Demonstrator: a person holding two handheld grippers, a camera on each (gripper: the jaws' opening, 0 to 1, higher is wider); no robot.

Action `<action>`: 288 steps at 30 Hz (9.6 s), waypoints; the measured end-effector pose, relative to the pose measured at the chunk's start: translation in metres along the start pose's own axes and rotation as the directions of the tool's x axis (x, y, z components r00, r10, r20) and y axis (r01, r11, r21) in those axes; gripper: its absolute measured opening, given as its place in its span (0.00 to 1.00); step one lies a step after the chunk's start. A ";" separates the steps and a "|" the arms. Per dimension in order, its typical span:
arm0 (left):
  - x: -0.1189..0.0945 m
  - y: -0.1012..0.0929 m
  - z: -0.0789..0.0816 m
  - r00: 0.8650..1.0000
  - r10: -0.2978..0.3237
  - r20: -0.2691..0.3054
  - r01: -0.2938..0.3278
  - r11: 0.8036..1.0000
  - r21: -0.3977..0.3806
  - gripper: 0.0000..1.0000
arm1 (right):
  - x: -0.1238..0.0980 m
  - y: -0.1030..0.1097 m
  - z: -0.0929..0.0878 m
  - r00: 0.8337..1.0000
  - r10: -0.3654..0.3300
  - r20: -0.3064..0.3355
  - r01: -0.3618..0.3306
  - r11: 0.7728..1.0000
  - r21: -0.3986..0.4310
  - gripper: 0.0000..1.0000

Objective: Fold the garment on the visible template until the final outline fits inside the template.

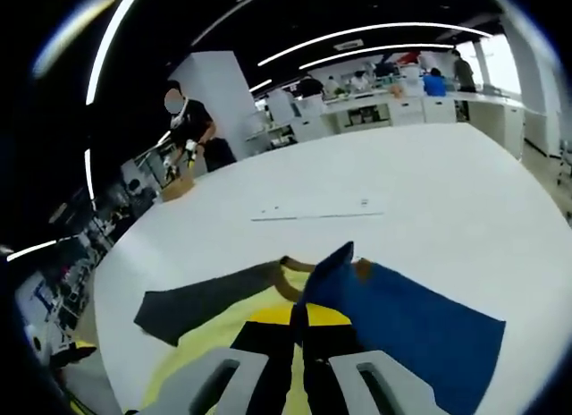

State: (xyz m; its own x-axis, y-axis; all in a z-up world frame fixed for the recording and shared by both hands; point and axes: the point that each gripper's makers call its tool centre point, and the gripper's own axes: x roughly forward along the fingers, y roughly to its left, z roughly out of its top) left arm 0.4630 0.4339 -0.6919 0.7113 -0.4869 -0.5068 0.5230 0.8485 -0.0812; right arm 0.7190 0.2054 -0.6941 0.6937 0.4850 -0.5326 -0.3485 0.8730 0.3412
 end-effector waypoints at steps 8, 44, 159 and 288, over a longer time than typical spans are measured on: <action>0.000 0.002 0.001 1.000 0.002 0.005 -0.002 1.000 -0.006 0.99 | 0.010 0.025 0.002 0.996 0.083 -0.010 -0.083 0.995 -0.060 0.00; -0.001 0.007 -0.007 1.000 0.010 0.001 -0.010 1.000 -0.026 0.99 | 0.040 0.115 -0.023 0.955 0.277 -0.109 -0.294 0.934 -0.203 0.00; 0.126 0.058 0.015 0.992 0.121 -0.046 -0.122 0.993 -0.008 0.38 | -0.074 -0.083 -0.103 0.993 -0.076 -0.087 0.037 0.925 -0.379 0.27; 0.075 0.109 0.015 0.986 0.167 -0.017 -0.167 0.985 -0.050 0.85 | -0.147 -0.045 -0.089 0.993 0.104 -0.054 -0.114 0.962 -0.247 0.99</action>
State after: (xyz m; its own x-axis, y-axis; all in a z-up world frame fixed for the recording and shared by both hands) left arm 0.5799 0.4869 -0.7258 0.7803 -0.3350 -0.5281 0.3726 0.9272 -0.0377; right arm 0.5766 0.0997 -0.7001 0.6184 0.5749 -0.5357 -0.5701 0.7975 0.1977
